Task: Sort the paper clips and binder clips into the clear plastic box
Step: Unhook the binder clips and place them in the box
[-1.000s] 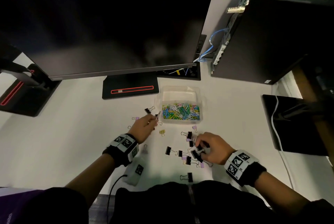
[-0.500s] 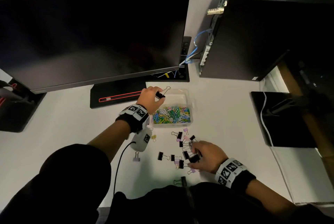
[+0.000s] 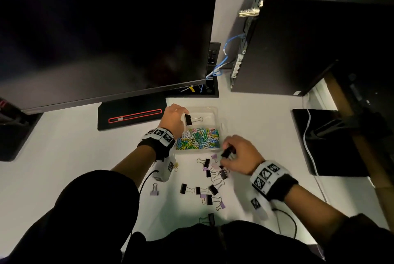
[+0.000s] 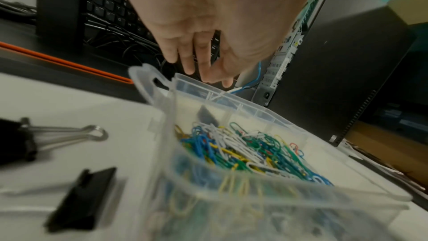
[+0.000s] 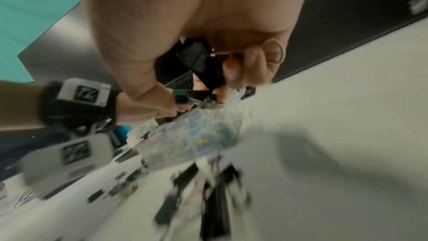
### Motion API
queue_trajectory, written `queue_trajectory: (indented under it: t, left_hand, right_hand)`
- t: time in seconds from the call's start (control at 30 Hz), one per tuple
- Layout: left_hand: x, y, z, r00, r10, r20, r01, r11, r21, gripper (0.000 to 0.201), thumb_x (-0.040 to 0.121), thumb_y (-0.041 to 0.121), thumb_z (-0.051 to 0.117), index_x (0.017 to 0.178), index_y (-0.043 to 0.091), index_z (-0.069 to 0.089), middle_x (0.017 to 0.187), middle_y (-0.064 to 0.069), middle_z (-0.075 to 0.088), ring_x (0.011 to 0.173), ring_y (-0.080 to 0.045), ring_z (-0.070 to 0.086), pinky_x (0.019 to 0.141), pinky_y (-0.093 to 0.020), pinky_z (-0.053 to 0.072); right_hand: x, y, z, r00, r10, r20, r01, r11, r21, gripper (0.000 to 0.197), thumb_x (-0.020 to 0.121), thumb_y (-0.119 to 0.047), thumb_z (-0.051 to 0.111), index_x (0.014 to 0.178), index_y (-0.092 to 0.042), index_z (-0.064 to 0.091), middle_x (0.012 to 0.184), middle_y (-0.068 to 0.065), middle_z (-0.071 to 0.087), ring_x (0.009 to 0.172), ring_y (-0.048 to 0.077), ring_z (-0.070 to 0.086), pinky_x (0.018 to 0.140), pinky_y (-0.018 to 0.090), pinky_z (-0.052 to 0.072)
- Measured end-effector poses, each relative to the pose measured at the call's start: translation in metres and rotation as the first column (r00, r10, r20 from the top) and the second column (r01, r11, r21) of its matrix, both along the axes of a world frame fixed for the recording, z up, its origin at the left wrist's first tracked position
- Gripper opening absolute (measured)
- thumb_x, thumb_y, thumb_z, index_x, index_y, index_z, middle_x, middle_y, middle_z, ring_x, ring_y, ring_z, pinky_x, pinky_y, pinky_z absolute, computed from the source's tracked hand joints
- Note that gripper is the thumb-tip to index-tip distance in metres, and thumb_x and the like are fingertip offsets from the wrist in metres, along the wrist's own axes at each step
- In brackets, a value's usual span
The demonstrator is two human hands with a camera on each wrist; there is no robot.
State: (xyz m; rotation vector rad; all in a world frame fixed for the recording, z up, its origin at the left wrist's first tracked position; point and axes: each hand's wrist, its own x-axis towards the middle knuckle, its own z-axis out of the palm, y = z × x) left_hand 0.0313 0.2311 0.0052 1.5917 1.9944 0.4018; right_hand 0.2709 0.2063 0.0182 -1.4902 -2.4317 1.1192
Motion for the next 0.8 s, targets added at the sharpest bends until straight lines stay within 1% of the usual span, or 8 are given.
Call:
queue_trajectory:
  t: [0.13, 0.23, 0.33, 0.4, 0.53, 0.67, 0.73, 0.8]
  left_hand:
    - [-0.021, -0.029, -0.004, 0.993, 0.107, -0.054, -0.103, 0.992, 0.066, 0.046, 0.081, -0.011, 0.043, 0.115, 0.017, 0.057, 0.133, -0.008, 0.046, 0.13, -0.025, 0.035, 0.108, -0.038, 0.033]
    - [-0.042, -0.059, -0.014, 0.982, 0.168, -0.091, -0.163, 0.985, 0.056, 0.038, 0.083, -0.005, 0.049, 0.113, 0.016, 0.057, 0.131, -0.009, 0.048, 0.125, -0.028, 0.04, 0.105, -0.038, 0.035]
    - [-0.06, -0.088, -0.02, 0.968, 0.221, -0.121, -0.225, 0.974, -0.022, 0.032, 0.086, 0.005, 0.052, 0.115, 0.018, 0.055, 0.129, -0.008, 0.049, 0.121, -0.027, 0.043, 0.104, -0.04, 0.038]
    - [-0.069, -0.104, -0.022, 0.959, 0.23, -0.166, -0.246, 0.966, -0.078, 0.03, 0.088, 0.017, 0.054, 0.118, 0.019, 0.052, 0.129, -0.008, 0.048, 0.12, -0.027, 0.043, 0.102, -0.041, 0.04]
    - [-0.075, -0.127, -0.024, 0.937, 0.26, -0.232, -0.3, 0.94, -0.16, 0.04, 0.089, 0.035, 0.053, 0.125, 0.018, 0.047, 0.132, -0.01, 0.043, 0.121, -0.029, 0.041, 0.099, -0.043, 0.04]
    - [-0.073, -0.136, -0.025, 0.953, 0.248, -0.176, -0.284, 0.931, -0.229, 0.055, 0.085, 0.038, 0.059, 0.131, 0.017, 0.041, 0.137, -0.012, 0.036, 0.125, -0.033, 0.036, 0.104, -0.044, 0.037]
    - [-0.07, -0.138, -0.026, 0.963, 0.23, -0.142, -0.257, 0.941, -0.22, 0.055, 0.083, 0.038, 0.061, 0.13, 0.017, 0.041, 0.136, -0.013, 0.035, 0.125, -0.034, 0.036, 0.105, -0.042, 0.035]
    - [-0.067, -0.139, -0.026, 0.973, 0.207, -0.106, -0.225, 0.95, -0.215, 0.053, 0.083, 0.037, 0.063, 0.128, 0.017, 0.043, 0.134, -0.013, 0.035, 0.125, -0.033, 0.037, 0.106, -0.041, 0.034]
  right_hand:
    - [-0.042, 0.054, 0.016, 0.997, 0.043, 0.067, -0.051, 0.991, 0.126, 0.032, 0.071, -0.022, 0.071, 0.098, -0.019, 0.054, 0.093, -0.002, 0.043, 0.085, 0.019, 0.051, 0.072, 0.029, 0.045]
    - [-0.074, 0.086, 0.016, 0.989, 0.07, 0.13, -0.093, 0.978, 0.187, 0.034, 0.073, -0.012, 0.068, 0.103, -0.02, 0.054, 0.1, 0.001, 0.044, 0.092, 0.022, 0.052, 0.077, 0.031, 0.045]
    - [-0.097, 0.105, 0.008, 0.969, 0.115, 0.218, -0.154, 0.974, 0.169, 0.036, 0.074, -0.005, 0.066, 0.106, -0.018, 0.056, 0.112, 0.008, 0.049, 0.097, 0.026, 0.055, 0.078, 0.03, 0.045]
    - [-0.106, 0.11, 0.002, 0.951, 0.152, 0.268, -0.192, 0.973, 0.128, 0.035, 0.075, -0.003, 0.065, 0.105, -0.019, 0.057, 0.114, 0.01, 0.05, 0.099, 0.027, 0.054, 0.077, 0.028, 0.042]
    - [-0.112, 0.114, -0.005, 0.937, 0.17, 0.305, -0.202, 0.976, 0.079, 0.037, 0.076, 0.002, 0.059, 0.105, -0.021, 0.058, 0.117, 0.011, 0.05, 0.104, 0.028, 0.053, 0.085, 0.033, 0.046]
    - [-0.105, 0.106, -0.003, 0.943, 0.176, 0.283, -0.203, 0.977, 0.07, 0.051, 0.074, 0.0, 0.063, 0.118, -0.022, 0.054, 0.125, 0.01, 0.051, 0.117, 0.028, 0.048, 0.097, 0.037, 0.044]
    - [-0.096, 0.095, 0.002, 0.966, 0.146, 0.211, -0.175, 0.977, 0.123, 0.05, 0.075, -0.003, 0.065, 0.119, -0.022, 0.054, 0.127, 0.009, 0.05, 0.121, 0.028, 0.045, 0.101, 0.037, 0.041]
    - [-0.083, 0.079, 0.007, 0.986, 0.114, 0.124, -0.135, 0.976, 0.169, 0.041, 0.078, -0.004, 0.063, 0.114, -0.021, 0.057, 0.122, 0.008, 0.052, 0.117, 0.025, 0.045, 0.101, 0.038, 0.04]
